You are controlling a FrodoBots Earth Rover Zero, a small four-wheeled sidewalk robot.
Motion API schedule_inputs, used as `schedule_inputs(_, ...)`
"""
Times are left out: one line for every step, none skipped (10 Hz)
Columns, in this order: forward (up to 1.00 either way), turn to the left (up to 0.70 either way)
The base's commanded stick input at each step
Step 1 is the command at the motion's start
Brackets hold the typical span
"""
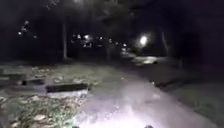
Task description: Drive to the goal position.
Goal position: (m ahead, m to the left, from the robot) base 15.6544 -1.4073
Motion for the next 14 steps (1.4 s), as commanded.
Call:
schedule_inputs(0.7,0.0)
schedule_inputs(0.7,0.0)
schedule_inputs(0.7,0.0)
schedule_inputs(0.7,0.0)
schedule_inputs(0.7,0.0)
schedule_inputs(0.7,0.0)
schedule_inputs(0.7,0.0)
schedule_inputs(0.7,0.0)
schedule_inputs(0.7,0.0)
schedule_inputs(0.7,0.0)
schedule_inputs(0.7,0.0)
schedule_inputs(0.7,0.0)
schedule_inputs(0.7,0.0)
schedule_inputs(0.7,0.0)
